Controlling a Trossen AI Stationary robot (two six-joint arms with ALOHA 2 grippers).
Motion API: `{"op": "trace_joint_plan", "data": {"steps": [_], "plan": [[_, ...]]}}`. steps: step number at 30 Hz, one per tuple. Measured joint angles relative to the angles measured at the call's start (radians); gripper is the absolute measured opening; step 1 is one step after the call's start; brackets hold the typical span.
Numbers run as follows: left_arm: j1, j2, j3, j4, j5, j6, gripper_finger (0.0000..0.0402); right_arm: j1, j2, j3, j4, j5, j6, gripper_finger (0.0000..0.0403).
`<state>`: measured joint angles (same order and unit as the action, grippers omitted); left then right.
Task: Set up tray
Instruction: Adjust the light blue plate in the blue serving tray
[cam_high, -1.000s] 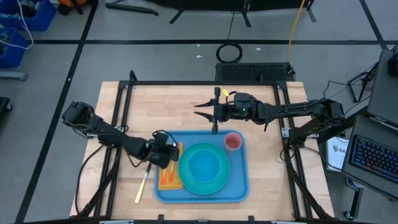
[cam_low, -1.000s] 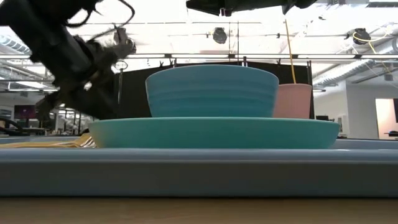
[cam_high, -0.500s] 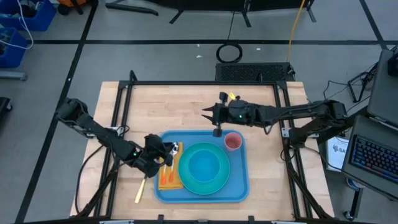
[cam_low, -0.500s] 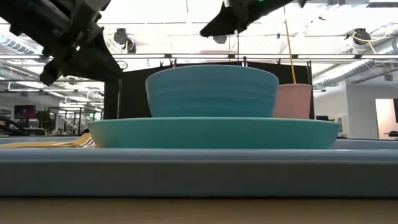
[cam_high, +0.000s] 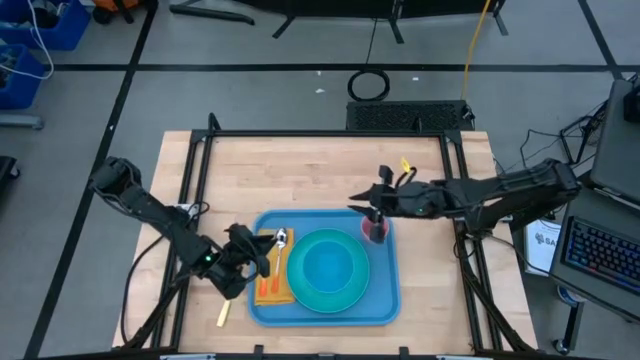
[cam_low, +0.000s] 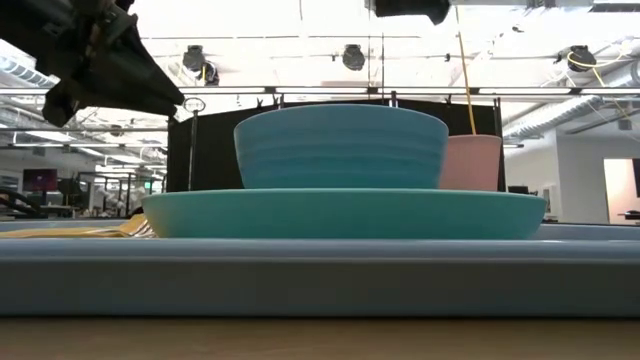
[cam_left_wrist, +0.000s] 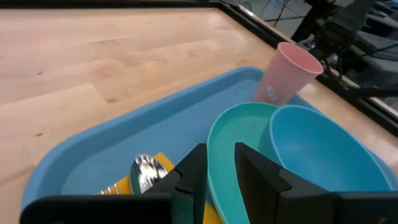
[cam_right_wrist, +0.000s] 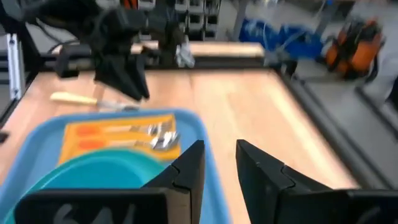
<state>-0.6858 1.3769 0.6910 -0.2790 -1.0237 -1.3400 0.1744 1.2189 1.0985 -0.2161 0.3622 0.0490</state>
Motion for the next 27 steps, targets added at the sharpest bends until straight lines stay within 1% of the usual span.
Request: {"op": "trace_joint_plan", "data": {"steps": [3, 6, 10, 14, 18, 24, 27], "plan": [[-0.012, 0.000, 0.000, 0.000, 0.000, -0.015, 0.0085, 0.012, -0.017, 0.000, -0.108, -0.001, 0.092, 0.0081], [-0.026, 0.000, 0.000, 0.003, -0.022, -0.035, 0.0085, 0.014, -0.022, 0.000, -0.198, -0.010, 0.188, 0.0080], [-0.042, 0.000, 0.000, 0.034, -0.043, -0.019, 0.0085, 0.014, -0.020, -0.001, -0.274, -0.115, 0.300, 0.0079], [-0.044, 0.000, 0.000, 0.075, -0.114, 0.055, 0.0085, 0.030, -0.020, -0.001, -0.297, -0.179, 0.378, 0.0078], [-0.038, 0.000, 0.000, 0.106, -0.186, 0.159, 0.0085, 0.076, -0.020, -0.001, -0.316, -0.184, 0.474, 0.0077], [-0.007, 0.000, 0.000, 0.120, -0.210, 0.282, 0.0085, 0.142, 0.009, -0.001, -0.410, -0.181, 0.689, 0.0077], [0.016, 0.000, 0.000, 0.120, -0.208, 0.331, 0.0085, 0.170, 0.042, -0.001, -0.421, -0.183, 0.786, 0.0077]]}}
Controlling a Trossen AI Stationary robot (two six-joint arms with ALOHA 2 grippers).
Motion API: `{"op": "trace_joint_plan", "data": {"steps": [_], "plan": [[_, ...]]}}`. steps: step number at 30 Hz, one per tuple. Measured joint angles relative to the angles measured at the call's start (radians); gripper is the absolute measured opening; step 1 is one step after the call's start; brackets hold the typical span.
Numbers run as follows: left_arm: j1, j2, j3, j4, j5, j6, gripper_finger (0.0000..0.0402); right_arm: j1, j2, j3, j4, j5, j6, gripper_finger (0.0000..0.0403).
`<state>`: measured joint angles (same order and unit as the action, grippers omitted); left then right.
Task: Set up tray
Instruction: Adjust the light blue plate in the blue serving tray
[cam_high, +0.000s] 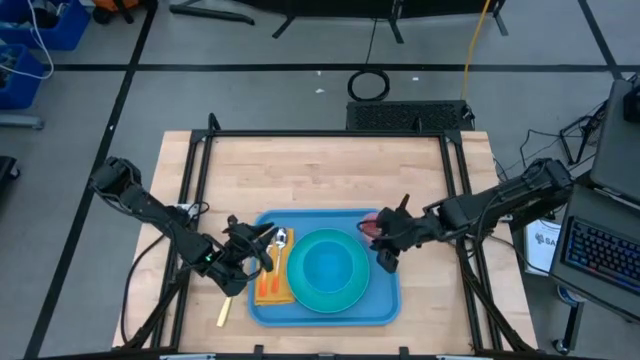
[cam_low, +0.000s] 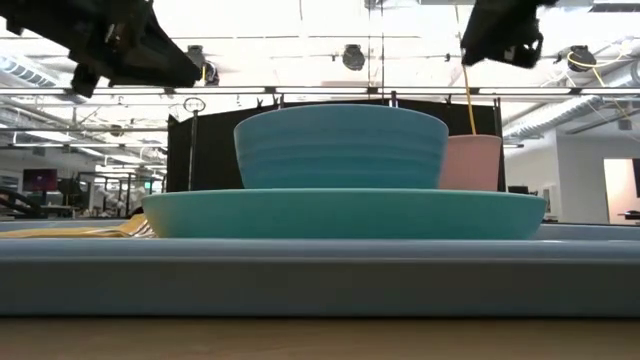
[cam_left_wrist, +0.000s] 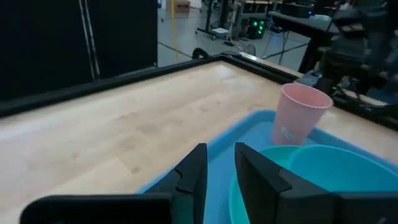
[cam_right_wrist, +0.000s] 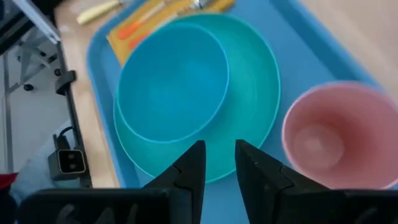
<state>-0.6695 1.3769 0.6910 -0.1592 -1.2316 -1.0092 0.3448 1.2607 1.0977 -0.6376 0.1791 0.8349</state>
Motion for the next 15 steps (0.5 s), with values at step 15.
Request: {"op": "trace_joint_plan", "data": {"steps": [15], "plan": [[0.070, 0.000, 0.000, 0.008, -0.001, 0.231, 0.0085, 0.045, 0.218, 0.000, -0.024, -0.181, 0.374, 0.0077]]}}
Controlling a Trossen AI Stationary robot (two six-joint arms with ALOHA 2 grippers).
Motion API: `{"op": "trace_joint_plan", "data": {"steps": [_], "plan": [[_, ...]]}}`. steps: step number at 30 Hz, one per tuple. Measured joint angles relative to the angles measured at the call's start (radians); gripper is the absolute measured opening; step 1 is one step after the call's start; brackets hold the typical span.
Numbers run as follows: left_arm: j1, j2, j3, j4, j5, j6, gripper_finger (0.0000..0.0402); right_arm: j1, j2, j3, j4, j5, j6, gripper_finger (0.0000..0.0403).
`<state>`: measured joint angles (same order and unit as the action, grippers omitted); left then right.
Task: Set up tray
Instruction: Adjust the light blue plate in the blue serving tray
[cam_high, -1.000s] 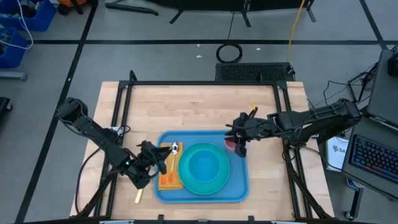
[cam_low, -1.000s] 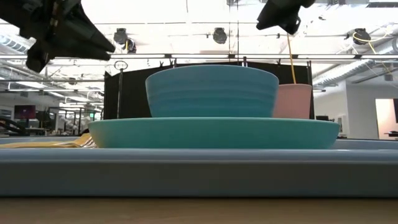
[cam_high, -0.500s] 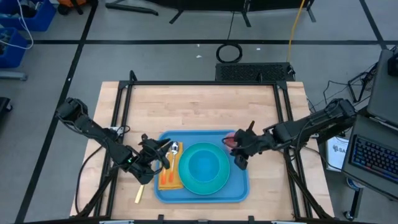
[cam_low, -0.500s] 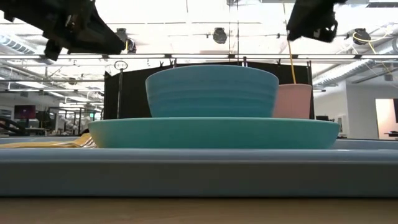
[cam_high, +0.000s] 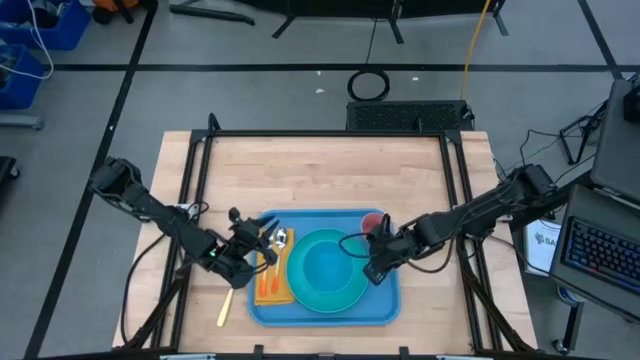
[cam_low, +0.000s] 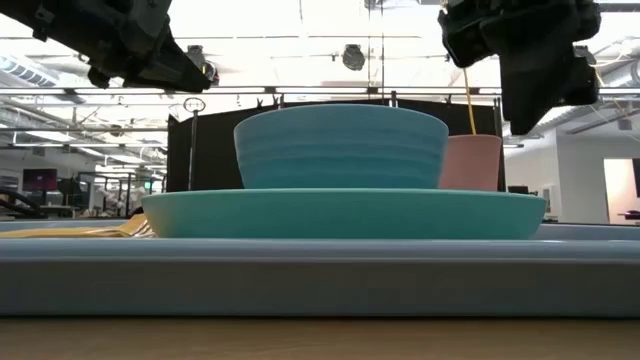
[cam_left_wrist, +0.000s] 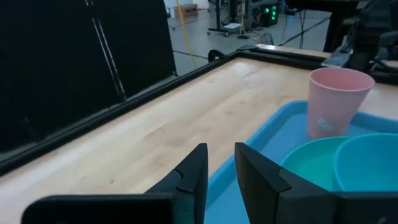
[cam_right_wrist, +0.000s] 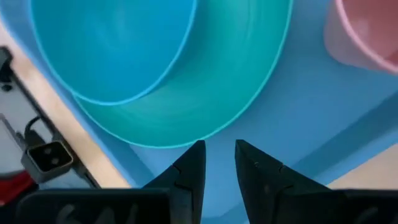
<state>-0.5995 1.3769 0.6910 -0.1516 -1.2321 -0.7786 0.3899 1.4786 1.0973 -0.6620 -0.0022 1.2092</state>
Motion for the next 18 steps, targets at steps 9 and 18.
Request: {"op": "trace_joint_plan", "data": {"steps": [9, 18], "plan": [[0.031, 0.000, 0.000, 0.066, -0.007, 0.134, 0.0085, 0.054, 0.066, 0.000, -0.009, 0.079, 0.065, 0.0082], [0.037, 0.000, 0.000, 0.115, -0.009, 0.232, 0.0085, 0.064, 0.086, -0.138, 0.177, 0.079, 0.220, 0.0106]]}}
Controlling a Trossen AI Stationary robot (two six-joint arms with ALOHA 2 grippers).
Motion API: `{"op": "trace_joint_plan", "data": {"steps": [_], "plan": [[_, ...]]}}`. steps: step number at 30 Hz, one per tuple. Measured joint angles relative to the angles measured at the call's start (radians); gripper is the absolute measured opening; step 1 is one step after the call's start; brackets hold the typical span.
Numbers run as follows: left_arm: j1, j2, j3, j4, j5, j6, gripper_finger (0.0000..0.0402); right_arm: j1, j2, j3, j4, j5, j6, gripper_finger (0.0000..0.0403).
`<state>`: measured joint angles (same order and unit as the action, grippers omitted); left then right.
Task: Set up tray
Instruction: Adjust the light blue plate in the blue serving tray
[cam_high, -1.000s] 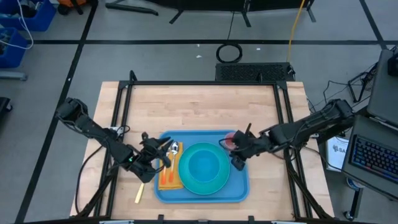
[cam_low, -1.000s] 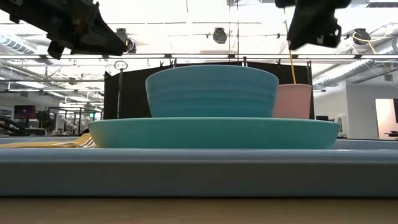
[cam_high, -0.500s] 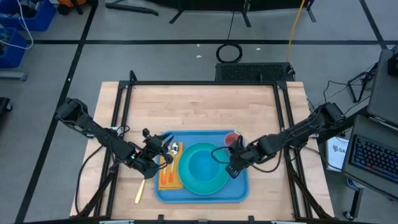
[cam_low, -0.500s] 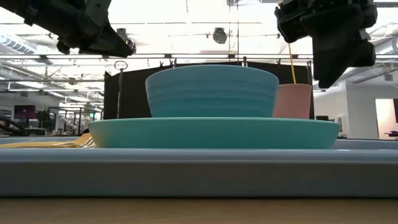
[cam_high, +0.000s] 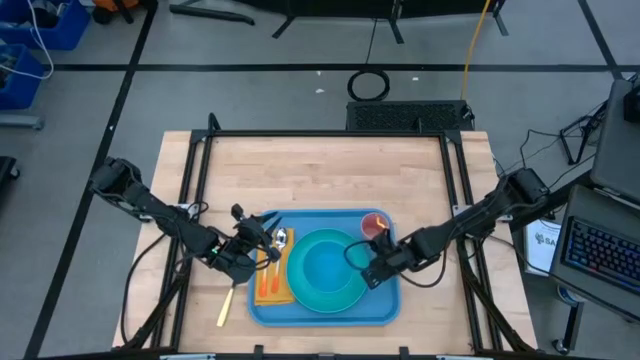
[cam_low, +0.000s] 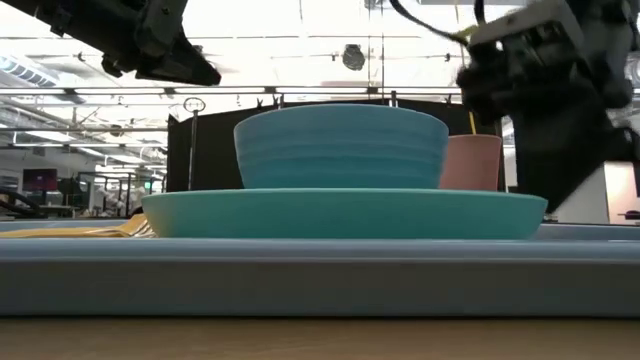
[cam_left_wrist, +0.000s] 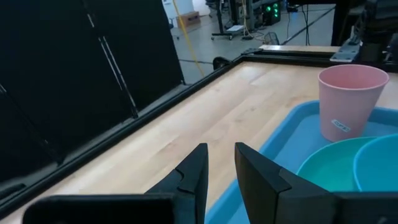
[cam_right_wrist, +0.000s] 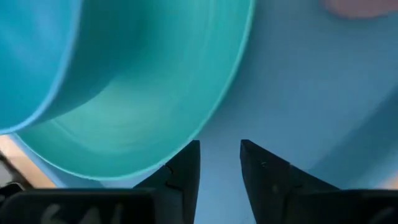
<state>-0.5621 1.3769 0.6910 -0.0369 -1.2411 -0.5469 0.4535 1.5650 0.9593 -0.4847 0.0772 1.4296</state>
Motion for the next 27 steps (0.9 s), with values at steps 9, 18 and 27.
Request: {"op": "trace_joint_plan", "data": {"steps": [9, 18, 27], "plan": [[0.001, 0.000, 0.000, 0.005, 0.007, 0.019, 0.0085, 0.003, -0.005, -0.217, 0.344, -0.067, 0.155, 0.0137], [0.001, 0.000, 0.000, 0.004, 0.028, 0.019, 0.0085, 0.014, -0.027, -0.229, 0.373, -0.089, 0.167, 0.0165], [0.001, 0.000, 0.000, 0.004, 0.042, 0.014, 0.0085, 0.021, -0.089, -0.229, 0.400, 0.012, 0.154, 0.0171]]}}
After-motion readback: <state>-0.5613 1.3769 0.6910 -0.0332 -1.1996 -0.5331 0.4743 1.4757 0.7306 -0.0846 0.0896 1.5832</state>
